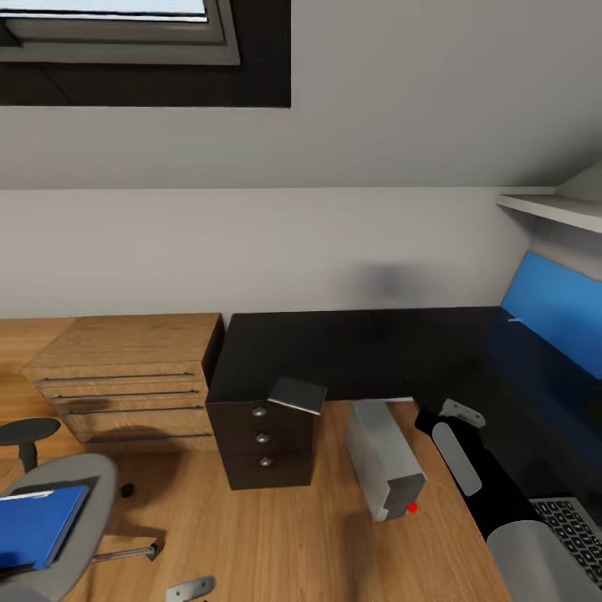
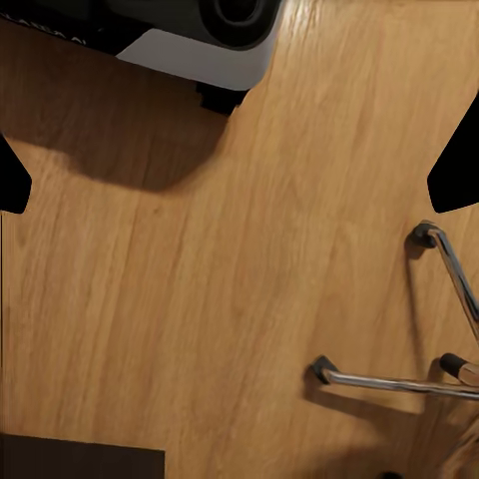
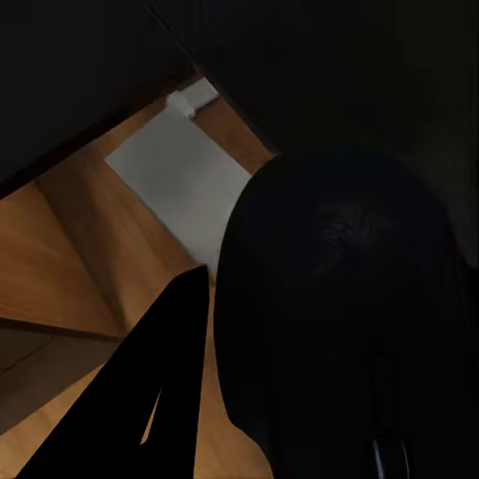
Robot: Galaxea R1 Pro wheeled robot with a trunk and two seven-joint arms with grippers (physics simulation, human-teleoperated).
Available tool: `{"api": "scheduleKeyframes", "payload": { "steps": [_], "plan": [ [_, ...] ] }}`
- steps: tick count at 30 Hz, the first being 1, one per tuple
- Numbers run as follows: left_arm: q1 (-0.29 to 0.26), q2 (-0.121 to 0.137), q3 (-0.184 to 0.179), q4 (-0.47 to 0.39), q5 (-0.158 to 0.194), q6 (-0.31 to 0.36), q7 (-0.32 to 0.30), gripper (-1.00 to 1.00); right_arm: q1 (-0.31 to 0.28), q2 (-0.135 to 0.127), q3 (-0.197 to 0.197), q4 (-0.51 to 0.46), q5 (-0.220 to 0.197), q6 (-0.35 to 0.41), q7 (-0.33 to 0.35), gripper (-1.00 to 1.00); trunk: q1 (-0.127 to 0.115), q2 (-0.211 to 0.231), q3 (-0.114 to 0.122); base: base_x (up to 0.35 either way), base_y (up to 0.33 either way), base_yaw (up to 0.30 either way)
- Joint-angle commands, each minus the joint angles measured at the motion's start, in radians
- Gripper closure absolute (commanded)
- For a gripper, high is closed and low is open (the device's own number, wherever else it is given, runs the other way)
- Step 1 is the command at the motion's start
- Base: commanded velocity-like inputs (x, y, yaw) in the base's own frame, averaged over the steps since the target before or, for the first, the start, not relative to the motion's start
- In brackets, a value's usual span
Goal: In the bedroom, organize the workspace by keeping the computer under the desk, ensuring the monitor is on the desk, placing the keyboard on the desk next to the monitor, placing the mouse on the desk next to the keyboard, moving the folder from the swivel chair onto the desk next to the mouse, stacking the notebook on top of the folder with the pen on top of the notebook, and positioning the swivel chair next to the desk.
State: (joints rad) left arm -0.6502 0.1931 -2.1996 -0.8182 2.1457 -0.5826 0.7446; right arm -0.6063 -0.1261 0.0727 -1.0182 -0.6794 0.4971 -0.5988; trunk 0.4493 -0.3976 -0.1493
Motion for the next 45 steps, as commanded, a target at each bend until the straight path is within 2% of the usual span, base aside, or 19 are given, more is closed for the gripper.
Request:
{"api": "scheduleKeyframes", "payload": {
  "steps": [1, 3, 5, 6, 7, 8, 9, 10, 11, 15, 18, 19, 23, 30, 41, 45],
  "plan": [
    [-0.002, 0.000, -0.003, -0.002, 0.002, -0.003, 0.002, -1.00, -0.001, -0.001, 0.004, 0.000, -0.008, 0.001, -0.007, 1.00, 0.001, -0.002, -0.002, 0.000, 0.000, -0.242],
    [-0.002, 0.000, -0.004, 0.007, 0.003, -0.003, 0.001, -1.00, -0.001, -0.001, 0.005, 0.002, -0.008, 0.001, -0.006, 1.00, 0.001, -0.002, -0.002, 0.000, 0.000, -0.274],
    [0.000, 0.000, -0.005, 0.042, 0.005, -0.001, -0.041, -1.00, -0.001, -0.003, 0.006, 0.004, -0.008, 0.002, -0.002, 1.00, 0.001, -0.002, -0.002, 0.000, 0.000, -0.288],
    [0.014, 0.003, -0.005, 0.088, 0.008, 0.002, -0.126, -1.00, -0.001, -0.005, 0.007, 0.005, -0.007, 0.003, 0.001, 1.00, 0.001, -0.002, -0.002, 0.000, 0.000, -0.294],
    [0.021, 0.004, -0.005, 0.101, 0.010, 0.003, -0.148, -1.00, -0.001, -0.005, 0.007, 0.005, -0.006, 0.003, 0.002, 1.00, 0.001, -0.002, -0.002, 0.000, 0.000, -0.295],
    [0.041, 0.005, -0.005, 0.137, 0.020, 0.005, -0.206, -1.00, -0.001, -0.005, 0.008, 0.005, 0.001, 0.003, 0.003, 1.00, 0.001, -0.002, -0.002, 0.000, 0.000, -0.296],
    [0.055, 0.005, -0.005, 0.159, 0.035, 0.007, -0.233, -1.00, -0.001, -0.004, 0.008, 0.006, 0.008, 0.003, 0.003, 1.00, 0.001, -0.002, -0.002, 0.000, 0.000, -0.296],
    [0.074, 0.005, -0.005, 0.180, 0.054, 0.009, -0.252, -1.00, -0.001, -0.004, 0.008, 0.006, 0.016, 0.003, 0.003, 1.00, 0.001, -0.002, -0.002, 0.000, 0.000, -0.297],
    [0.152, 0.002, -0.005, 0.255, 0.106, 0.014, -0.286, -1.00, -0.001, -0.001, 0.010, 0.006, 0.053, 0.002, 0.005, 1.00, 0.001, -0.002, -0.002, 0.000, 0.000, -0.297],
    [0.247, -0.003, -0.004, 0.329, 0.121, 0.006, -0.346, -1.00, -0.001, 0.000, 0.015, 0.004, 0.067, 0.001, 0.007, 1.00, 0.001, -0.002, -0.002, 0.000, 0.000, -0.297],
    [0.253, -0.016, -0.002, 0.366, 0.126, 0.006, -0.352, -1.00, -0.001, 0.000, 0.032, 0.002, 0.069, 0.001, 0.007, 1.00, 0.001, -0.002, -0.002, 0.000, 0.000, -0.297],
    [0.257, -0.027, -0.002, 0.394, 0.166, 0.006, -0.356, -1.00, -0.001, 0.000, 0.056, 0.003, 0.070, 0.000, 0.007, 1.00, 0.001, -0.002, -0.002, 0.000, 0.000, -0.158],
    [0.257, -0.046, -0.002, 0.400, 0.192, 0.010, -0.358, -1.00, -0.001, 0.004, 0.079, 0.004, 0.070, 0.000, 0.006, 1.00, 0.001, -0.002, -0.002, 0.000, 0.000, -0.049],
    [0.258, -0.066, -0.002, 0.401, 0.197, 0.013, -0.358, -1.00, -0.001, 0.005, 0.085, 0.006, 0.069, -0.001, 0.005, 1.00, 0.001, -0.002, -0.002, 0.000, 0.000, -0.003],
    [0.259, -0.070, -0.002, 0.401, 0.197, 0.012, -0.358, -1.00, -0.001, 0.006, 0.087, 0.006, 0.067, 0.000, 0.003, 1.00, 0.001, -0.002, -0.002, 0.067, 0.000, -0.176],
    [0.259, -0.072, -0.002, 0.403, 0.195, 0.012, -0.358, -1.00, -0.001, 0.019, 0.087, 0.021, 0.068, -0.009, 0.003, 1.00, 0.001, -0.002, -0.002, 0.312, 0.000, -0.017]
  ]
}}
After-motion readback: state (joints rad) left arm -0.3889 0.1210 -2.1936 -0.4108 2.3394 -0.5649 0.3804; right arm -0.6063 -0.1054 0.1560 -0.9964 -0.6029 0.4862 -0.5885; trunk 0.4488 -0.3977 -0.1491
